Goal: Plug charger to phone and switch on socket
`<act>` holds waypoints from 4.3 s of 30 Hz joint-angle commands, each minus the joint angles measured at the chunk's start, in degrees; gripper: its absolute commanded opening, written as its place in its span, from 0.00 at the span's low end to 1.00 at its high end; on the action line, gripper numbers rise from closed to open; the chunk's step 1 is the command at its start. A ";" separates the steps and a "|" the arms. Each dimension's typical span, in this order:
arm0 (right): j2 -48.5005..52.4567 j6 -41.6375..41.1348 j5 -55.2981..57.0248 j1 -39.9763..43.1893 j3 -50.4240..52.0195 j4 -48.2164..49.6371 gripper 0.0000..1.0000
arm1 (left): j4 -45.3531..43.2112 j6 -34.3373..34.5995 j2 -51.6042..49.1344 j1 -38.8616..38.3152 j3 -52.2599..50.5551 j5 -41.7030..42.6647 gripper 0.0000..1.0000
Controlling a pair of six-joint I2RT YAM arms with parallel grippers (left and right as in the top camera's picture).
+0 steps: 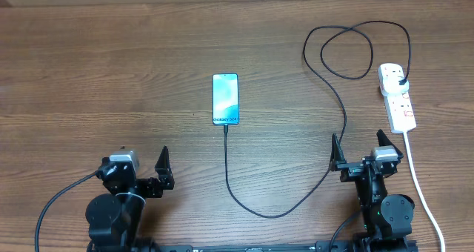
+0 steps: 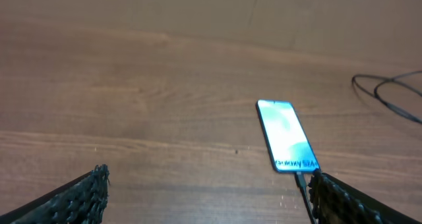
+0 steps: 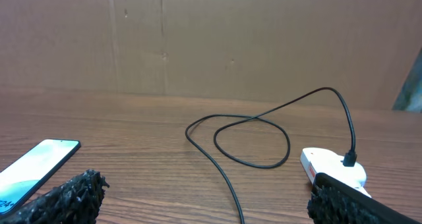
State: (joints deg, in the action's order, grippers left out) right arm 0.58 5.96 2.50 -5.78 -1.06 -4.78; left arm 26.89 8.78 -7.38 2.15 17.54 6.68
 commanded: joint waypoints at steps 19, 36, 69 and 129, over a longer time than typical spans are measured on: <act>-0.42 -0.57 0.22 -0.48 0.61 0.13 1.00 | -23.23 -1.07 7.19 0.46 -10.01 -1.09 1.00; -0.42 -0.57 0.22 -0.48 0.61 0.15 1.00 | -35.80 -1.07 7.19 0.44 -17.27 -3.69 1.00; -0.42 -0.57 0.22 -0.48 0.61 0.15 1.00 | -22.51 -9.01 7.19 0.46 -17.25 -8.17 1.00; -0.42 -0.55 1.27 2.75 0.59 0.20 1.00 | -22.51 -9.01 7.17 0.46 -17.25 -8.17 1.00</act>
State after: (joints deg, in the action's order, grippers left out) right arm 0.58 5.98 3.40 -3.01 -1.06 -4.75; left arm 4.45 1.04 -0.75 2.15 0.49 -1.15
